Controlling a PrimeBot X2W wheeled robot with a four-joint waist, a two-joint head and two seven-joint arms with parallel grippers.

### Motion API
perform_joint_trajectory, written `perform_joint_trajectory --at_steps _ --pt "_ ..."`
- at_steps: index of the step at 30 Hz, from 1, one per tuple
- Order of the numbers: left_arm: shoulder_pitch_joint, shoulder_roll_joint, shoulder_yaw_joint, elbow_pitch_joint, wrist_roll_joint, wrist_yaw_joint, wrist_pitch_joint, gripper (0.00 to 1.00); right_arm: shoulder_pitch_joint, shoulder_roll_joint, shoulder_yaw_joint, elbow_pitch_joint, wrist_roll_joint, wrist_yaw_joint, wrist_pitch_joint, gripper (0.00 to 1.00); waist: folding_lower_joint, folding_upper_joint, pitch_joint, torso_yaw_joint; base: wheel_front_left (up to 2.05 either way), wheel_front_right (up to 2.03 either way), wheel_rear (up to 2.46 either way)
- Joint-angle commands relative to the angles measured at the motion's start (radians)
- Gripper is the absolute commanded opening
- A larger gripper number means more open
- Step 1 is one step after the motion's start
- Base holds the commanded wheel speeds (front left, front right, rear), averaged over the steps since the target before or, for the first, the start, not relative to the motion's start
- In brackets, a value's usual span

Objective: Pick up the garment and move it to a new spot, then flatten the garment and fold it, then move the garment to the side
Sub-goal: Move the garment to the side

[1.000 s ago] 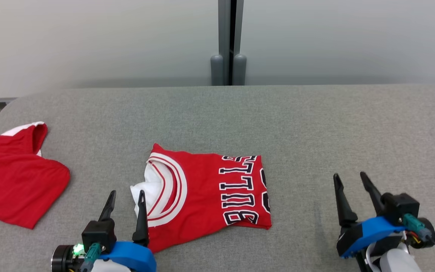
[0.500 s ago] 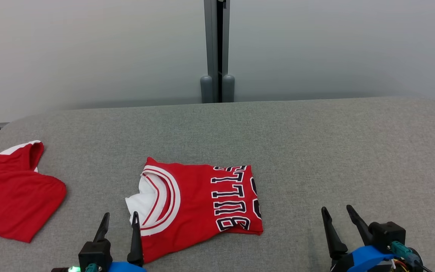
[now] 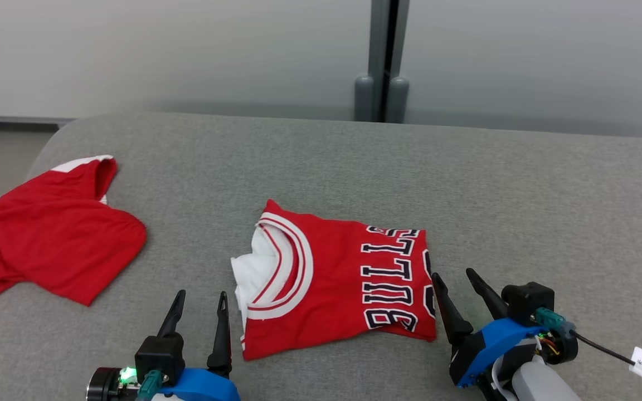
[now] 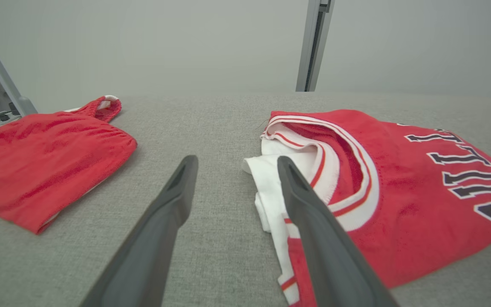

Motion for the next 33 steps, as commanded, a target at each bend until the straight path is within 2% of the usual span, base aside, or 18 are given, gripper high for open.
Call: perform_joint_trajectory --at_steps 1,7,8,9,10,19,21,22,24,26,33 --pt "-0.018 0.001 -0.003 0.002 -0.002 -0.001 -0.005 1.00 -0.040 -0.002 0.005 0.042 0.012 0.000 -0.003 1.00 0.0000 0.0000 0.041 0.062 0.00 0.00 0.00" --pt "-0.015 0.001 0.008 0.001 -0.008 0.000 -0.005 1.00 -0.112 -0.003 -0.006 0.199 0.006 0.000 0.009 1.00 0.0000 0.0000 0.061 0.128 0.00 0.00 0.00" --pt "-0.011 0.000 0.013 0.000 -0.011 0.002 -0.005 1.00 -0.118 -0.003 -0.008 0.227 0.008 0.000 0.015 0.96 0.0000 0.0000 0.061 0.131 0.00 0.00 0.00" --pt "-0.008 0.000 0.017 -0.002 -0.012 0.003 -0.005 1.00 -0.124 -0.003 -0.004 0.254 0.004 0.000 0.025 0.67 0.0000 0.0000 0.061 0.131 0.00 0.00 0.00" --pt "-0.002 0.000 0.026 -0.006 -0.013 0.006 -0.005 1.00 -0.125 -0.002 0.009 0.292 0.016 0.000 0.029 0.00 0.0000 0.0000 0.060 0.124 0.00 0.00 0.00" --pt "-0.017 0.000 0.019 -0.016 -0.013 -0.009 -0.005 1.00 -0.158 -0.009 0.035 0.283 0.061 -0.002 0.001 0.00 0.0000 0.0000 0.048 0.003 0.00 0.00 0.00" --pt "-0.024 0.000 0.018 -0.022 -0.018 -0.009 -0.005 1.00 -0.156 -0.008 0.052 0.245 0.074 -0.001 -0.002 0.00 0.0000 0.0000 0.044 -0.086 0.00 0.00 0.00" --pt "-0.032 0.000 0.016 -0.024 -0.011 -0.012 -0.005 1.00 -0.147 -0.006 0.057 0.215 0.080 -0.001 -0.003 0.00 0.0000 0.0000 0.045 -0.155 0.00 0.00 0.00" --pt "-0.044 0.000 0.016 -0.025 -0.005 -0.014 -0.005 1.00 -0.134 -0.005 0.063 0.190 0.082 -0.001 -0.003 0.00 0.0000 0.0000 0.047 -0.222 0.00 0.00 0.00" --pt "-0.067 0.000 0.012 -0.023 0.001 -0.023 -0.005 1.00 -0.108 -0.004 0.064 0.151 0.092 -0.001 -0.003 0.00 0.0000 0.0000 0.053 -0.347 0.00 0.00 0.00" --pt "-0.104 0.000 0.014 -0.026 -0.012 -0.024 -0.005 1.00 -0.071 -0.003 0.077 0.079 0.107 0.000 -0.004 0.00 0.0000 0.0000 0.079 -0.529 0.00 0.00 0.00"
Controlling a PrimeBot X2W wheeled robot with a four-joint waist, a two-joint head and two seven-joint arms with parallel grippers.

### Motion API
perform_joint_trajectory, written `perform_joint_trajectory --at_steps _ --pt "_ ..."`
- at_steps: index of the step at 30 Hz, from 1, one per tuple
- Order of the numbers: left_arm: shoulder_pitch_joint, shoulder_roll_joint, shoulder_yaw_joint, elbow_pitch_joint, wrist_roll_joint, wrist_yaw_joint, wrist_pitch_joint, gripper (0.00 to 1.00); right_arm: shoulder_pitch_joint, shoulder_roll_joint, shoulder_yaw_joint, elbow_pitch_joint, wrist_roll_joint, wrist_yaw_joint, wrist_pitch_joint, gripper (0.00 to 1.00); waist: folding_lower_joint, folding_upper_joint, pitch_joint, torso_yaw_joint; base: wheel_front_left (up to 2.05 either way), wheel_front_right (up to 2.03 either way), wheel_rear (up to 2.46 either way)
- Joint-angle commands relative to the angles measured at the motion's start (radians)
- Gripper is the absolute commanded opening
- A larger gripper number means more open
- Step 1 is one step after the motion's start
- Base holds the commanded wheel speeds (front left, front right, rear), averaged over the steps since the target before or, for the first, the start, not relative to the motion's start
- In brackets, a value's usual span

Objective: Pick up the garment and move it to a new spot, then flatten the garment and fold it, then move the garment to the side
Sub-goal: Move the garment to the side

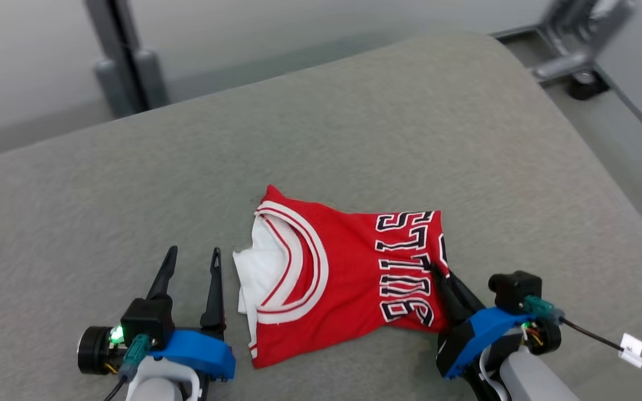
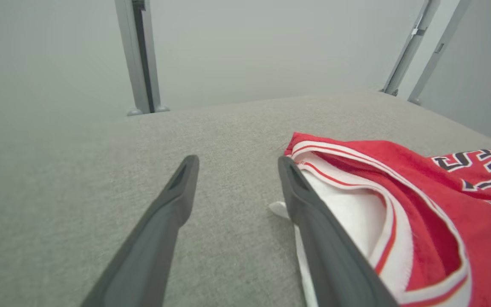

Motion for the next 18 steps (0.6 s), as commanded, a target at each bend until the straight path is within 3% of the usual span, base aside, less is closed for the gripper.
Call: perform_joint_trajectory --at_steps 1,5,9,13,18 --pt "-0.010 0.000 -0.002 -0.002 0.000 0.000 -0.005 1.00 0.020 -0.005 0.004 -0.013 0.006 -0.001 -0.004 0.00 -0.0002 -0.0002 -0.038 -0.064 0.00 0.00 0.00" --pt "-0.023 0.001 -0.011 0.002 0.012 -0.003 -0.005 1.00 0.034 -0.004 0.005 -0.046 -0.006 -0.001 -0.004 0.00 -0.0002 -0.0002 -0.021 -0.124 0.00 0.00 0.00" --pt "-0.038 0.001 -0.014 0.008 0.026 -0.008 -0.005 1.00 0.036 -0.004 -0.016 -0.072 -0.033 -0.001 -0.004 0.00 -0.0002 -0.0002 -0.001 -0.141 0.00 0.00 0.00" --pt "-0.042 0.002 -0.029 0.008 0.039 -0.020 -0.005 1.00 -0.008 -0.009 -0.064 -0.067 -0.096 -0.001 -0.004 0.00 -0.0002 -0.0002 0.021 -0.112 0.00 0.00 0.00" --pt "-0.049 0.003 -0.040 0.014 0.056 -0.033 -0.005 1.00 -0.121 -0.082 -0.138 -0.005 -0.193 -0.001 0.003 0.00 -0.0002 -0.0002 0.059 -0.024 0.00 0.00 0.00"
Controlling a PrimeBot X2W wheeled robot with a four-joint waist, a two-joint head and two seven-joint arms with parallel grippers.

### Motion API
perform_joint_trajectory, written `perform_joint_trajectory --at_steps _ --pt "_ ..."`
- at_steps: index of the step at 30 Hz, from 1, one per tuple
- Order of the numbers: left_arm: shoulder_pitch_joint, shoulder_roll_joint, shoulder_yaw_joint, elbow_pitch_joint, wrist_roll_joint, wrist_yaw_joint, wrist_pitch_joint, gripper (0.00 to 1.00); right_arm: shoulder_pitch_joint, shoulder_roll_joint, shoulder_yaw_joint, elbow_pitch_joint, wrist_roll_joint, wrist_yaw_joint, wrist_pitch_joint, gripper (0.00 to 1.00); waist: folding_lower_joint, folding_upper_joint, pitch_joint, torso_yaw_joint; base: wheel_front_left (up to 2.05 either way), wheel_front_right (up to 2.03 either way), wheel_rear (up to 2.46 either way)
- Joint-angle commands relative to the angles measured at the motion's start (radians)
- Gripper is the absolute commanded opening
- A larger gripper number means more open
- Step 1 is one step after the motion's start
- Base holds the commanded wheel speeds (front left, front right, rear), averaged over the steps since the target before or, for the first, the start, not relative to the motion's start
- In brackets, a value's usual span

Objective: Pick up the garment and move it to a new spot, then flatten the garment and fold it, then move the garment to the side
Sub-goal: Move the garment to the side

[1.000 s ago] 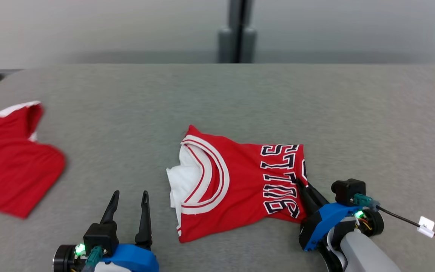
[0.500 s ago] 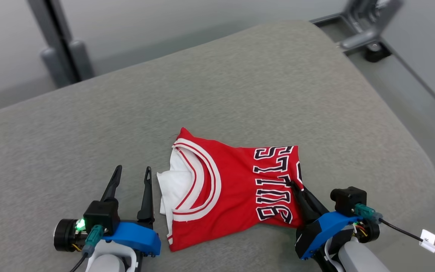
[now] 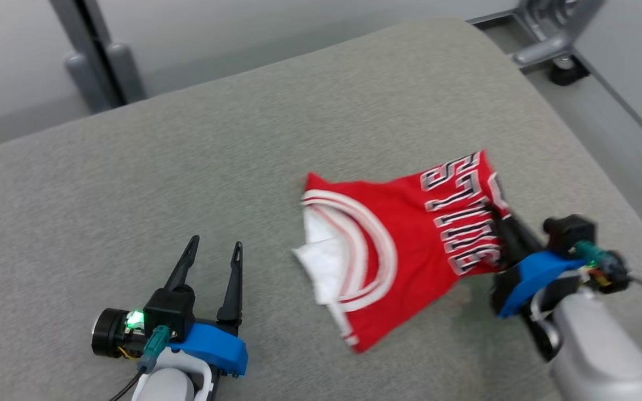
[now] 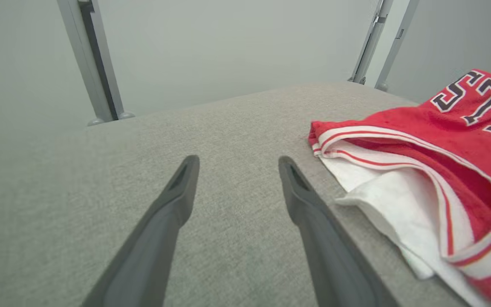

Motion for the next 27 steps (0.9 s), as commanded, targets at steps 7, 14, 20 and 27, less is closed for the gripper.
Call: perform_joint_trajectory --at_steps 7,14,20,27 --pt "-0.017 0.015 0.012 -0.007 0.016 -0.010 -0.005 1.00 -0.193 -0.188 -0.198 0.155 -0.157 -0.001 0.039 0.00 0.0000 -0.0001 0.080 0.186 0.00 0.00 0.00" --pt "-0.002 0.024 0.044 -0.017 0.011 -0.003 -0.005 1.00 -0.276 -0.302 -0.432 0.215 -0.321 -0.001 0.072 0.00 0.0000 -0.0001 0.102 0.269 0.00 0.00 0.00" --pt "0.007 0.021 0.055 -0.022 0.014 -0.006 -0.005 1.00 -0.274 -0.316 -0.581 0.186 -0.454 -0.001 0.089 0.00 0.0000 -0.0001 0.098 0.287 0.00 0.00 0.00" --pt "0.009 0.017 0.058 -0.022 0.017 -0.006 -0.005 1.00 -0.270 -0.277 -0.697 0.141 -0.583 -0.001 0.108 0.00 0.0000 -0.0001 0.089 0.287 0.00 0.00 0.00"
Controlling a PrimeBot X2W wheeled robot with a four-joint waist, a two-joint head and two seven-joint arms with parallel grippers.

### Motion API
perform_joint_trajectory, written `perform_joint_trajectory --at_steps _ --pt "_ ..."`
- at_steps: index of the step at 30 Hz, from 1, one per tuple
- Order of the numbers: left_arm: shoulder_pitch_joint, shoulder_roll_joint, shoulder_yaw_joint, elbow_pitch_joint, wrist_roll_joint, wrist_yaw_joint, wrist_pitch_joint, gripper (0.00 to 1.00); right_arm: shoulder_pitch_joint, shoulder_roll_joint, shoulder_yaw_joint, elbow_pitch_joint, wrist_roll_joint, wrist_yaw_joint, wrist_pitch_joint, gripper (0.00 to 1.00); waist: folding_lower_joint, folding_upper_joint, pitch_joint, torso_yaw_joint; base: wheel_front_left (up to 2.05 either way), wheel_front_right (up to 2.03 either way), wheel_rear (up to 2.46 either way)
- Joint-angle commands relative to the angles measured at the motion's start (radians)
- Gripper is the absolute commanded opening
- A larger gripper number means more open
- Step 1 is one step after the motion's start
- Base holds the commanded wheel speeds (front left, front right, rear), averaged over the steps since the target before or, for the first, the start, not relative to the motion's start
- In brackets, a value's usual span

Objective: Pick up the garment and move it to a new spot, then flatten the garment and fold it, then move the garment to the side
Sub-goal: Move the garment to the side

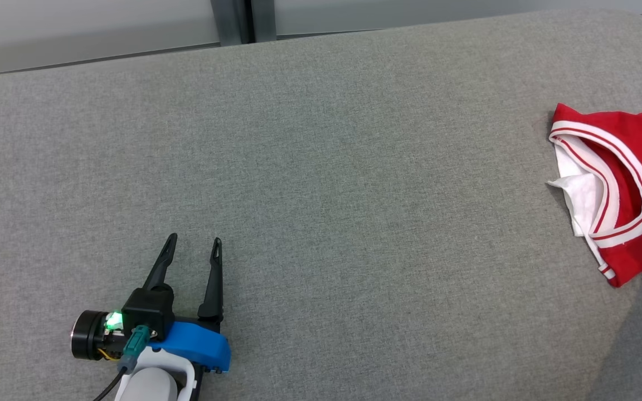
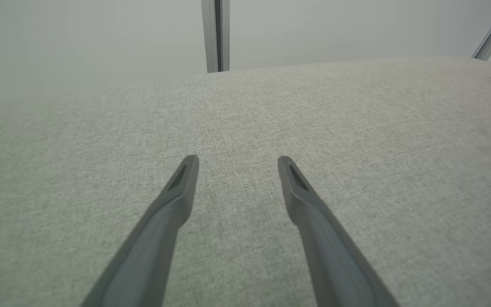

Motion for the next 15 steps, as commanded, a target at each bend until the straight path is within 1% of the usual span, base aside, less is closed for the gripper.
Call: perform_joint_trajectory --at_steps 1,2,6,8,12,13,15 --pt "0.003 0.002 0.006 -0.003 0.005 0.000 -0.005 1.00 -0.007 0.013 -0.020 -0.009 -0.018 -0.001 0.003 0.30 0.0000 0.0000 -0.002 -0.002 0.00 0.00 0.00" --pt "0.003 0.001 0.007 0.000 0.004 0.001 -0.005 1.00 -0.010 0.018 -0.030 -0.018 -0.027 -0.001 -0.009 1.00 0.0000 0.0000 -0.003 -0.002 0.00 0.00 0.00" --pt "0.005 -0.001 0.016 0.005 -0.004 0.005 -0.005 1.00 -0.029 0.048 -0.033 -0.031 -0.049 -0.001 -0.049 1.00 0.0000 0.0000 -0.010 -0.002 0.00 0.00 0.00" --pt "0.007 -0.003 0.022 0.005 -0.009 0.008 -0.005 1.00 -0.044 0.081 -0.026 -0.042 -0.040 -0.001 -0.073 1.00 0.0000 0.0000 -0.015 0.000 0.00 0.00 0.00" --pt "0.011 -0.006 0.043 -0.004 -0.020 0.021 -0.005 1.00 -0.054 0.159 0.039 -0.081 0.002 -0.001 -0.102 1.00 0.0000 0.0000 -0.036 0.005 0.00 0.00 0.00" --pt "0.011 -0.006 0.043 -0.004 -0.020 0.021 -0.005 1.00 -0.054 0.159 0.039 -0.081 0.002 -0.001 -0.102 1.00 0.0000 0.0000 -0.036 0.005 0.00 0.00 0.00" --pt "0.015 -0.007 0.055 -0.011 -0.022 0.030 -0.005 1.00 -0.040 0.207 0.083 -0.128 0.046 -0.001 -0.106 1.00 0.0000 0.0000 -0.050 0.011 0.00 0.00 0.00"
